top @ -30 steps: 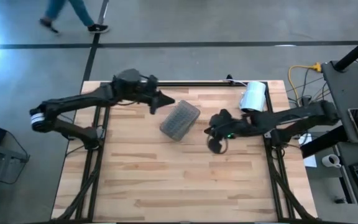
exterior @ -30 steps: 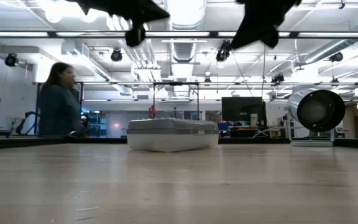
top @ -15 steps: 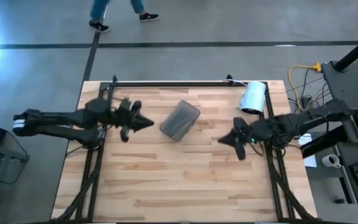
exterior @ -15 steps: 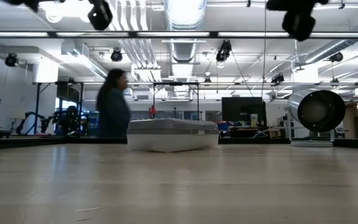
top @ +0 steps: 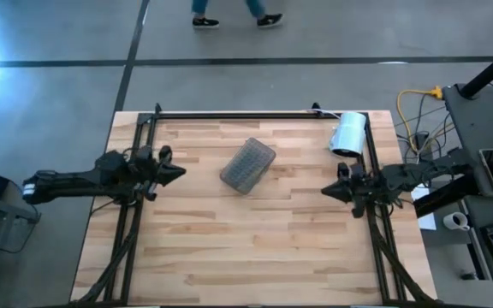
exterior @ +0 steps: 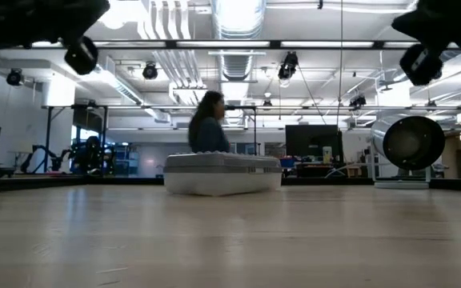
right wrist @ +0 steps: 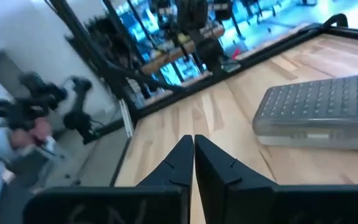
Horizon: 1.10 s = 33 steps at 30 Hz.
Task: Pick & place school supplies into a supply box
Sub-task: Return to Home Position
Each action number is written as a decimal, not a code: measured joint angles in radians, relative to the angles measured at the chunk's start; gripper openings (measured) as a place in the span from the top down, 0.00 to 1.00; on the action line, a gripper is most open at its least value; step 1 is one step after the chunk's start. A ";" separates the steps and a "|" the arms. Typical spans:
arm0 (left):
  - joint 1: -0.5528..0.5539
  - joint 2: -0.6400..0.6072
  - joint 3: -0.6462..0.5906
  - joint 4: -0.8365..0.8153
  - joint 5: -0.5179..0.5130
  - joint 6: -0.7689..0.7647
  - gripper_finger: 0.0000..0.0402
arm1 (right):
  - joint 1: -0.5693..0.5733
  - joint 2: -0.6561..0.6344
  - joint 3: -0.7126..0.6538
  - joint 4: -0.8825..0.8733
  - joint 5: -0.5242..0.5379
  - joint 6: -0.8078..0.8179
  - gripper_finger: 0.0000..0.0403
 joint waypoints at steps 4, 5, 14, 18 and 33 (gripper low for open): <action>0.000 -0.177 -0.101 -0.002 0.000 0.006 1.00 | 0.000 -0.163 -0.106 0.056 0.014 -0.010 0.98; 0.000 -0.219 -0.123 0.009 0.000 0.005 1.00 | 0.001 -0.201 -0.132 0.064 0.009 -0.031 0.98; 0.014 -0.241 -0.157 -0.112 -0.074 -0.002 1.00 | -0.008 -0.319 -0.270 0.233 0.021 -0.174 0.98; 0.033 -0.206 -0.150 -0.134 -0.163 0.003 1.00 | -0.038 -0.324 -0.270 0.198 0.043 -0.183 0.98; 0.031 -0.180 -0.207 -0.144 -0.176 -0.027 1.00 | -0.061 -0.287 -0.270 0.146 0.069 0.026 0.98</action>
